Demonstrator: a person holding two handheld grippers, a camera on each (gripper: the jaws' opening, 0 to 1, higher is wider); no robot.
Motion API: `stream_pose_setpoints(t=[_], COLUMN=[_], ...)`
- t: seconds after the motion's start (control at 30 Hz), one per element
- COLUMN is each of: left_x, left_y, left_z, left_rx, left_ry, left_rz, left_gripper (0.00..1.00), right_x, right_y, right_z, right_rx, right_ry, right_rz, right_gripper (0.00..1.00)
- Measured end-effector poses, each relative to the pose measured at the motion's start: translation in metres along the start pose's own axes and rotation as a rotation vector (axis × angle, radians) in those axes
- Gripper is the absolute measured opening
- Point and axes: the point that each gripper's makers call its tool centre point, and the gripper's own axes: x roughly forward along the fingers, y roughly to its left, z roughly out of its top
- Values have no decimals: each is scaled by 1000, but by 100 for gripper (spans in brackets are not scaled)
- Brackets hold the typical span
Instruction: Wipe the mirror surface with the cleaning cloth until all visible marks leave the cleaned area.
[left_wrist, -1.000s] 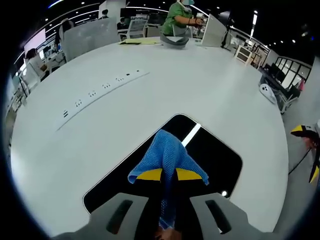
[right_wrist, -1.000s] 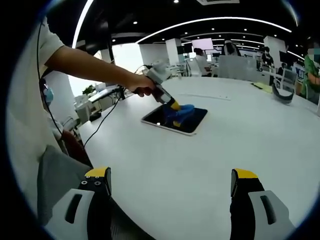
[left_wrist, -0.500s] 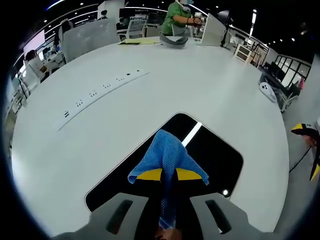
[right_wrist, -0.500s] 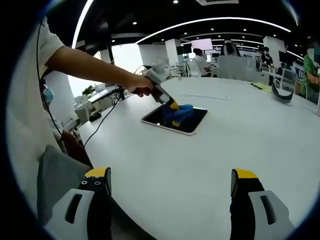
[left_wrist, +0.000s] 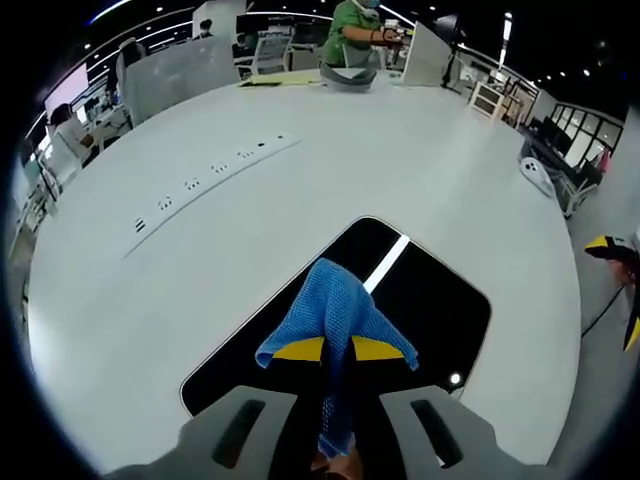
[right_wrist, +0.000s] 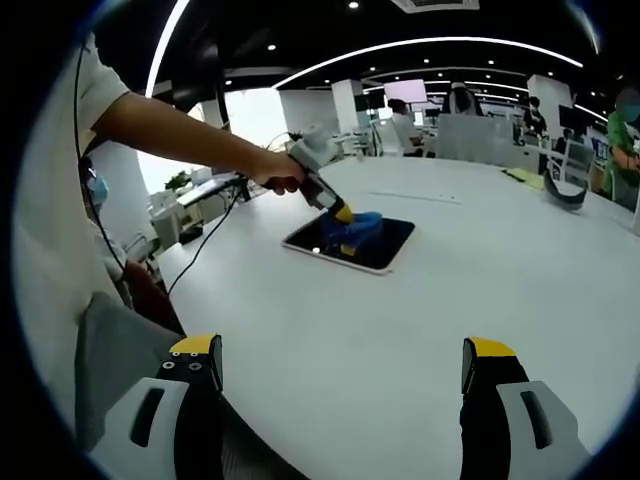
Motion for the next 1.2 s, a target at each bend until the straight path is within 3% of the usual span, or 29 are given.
stream_pose_setpoints(t=[1.2], left_x=[-9], left_y=[12], left_z=[-11], left_rx=[24], left_ry=[19], left_rz=[18], left_gripper=[6], right_x=[6], right_y=[9], right_z=[1], right_rx=[-12], right_ry=[7], right_rz=[27], right_gripper=[100])
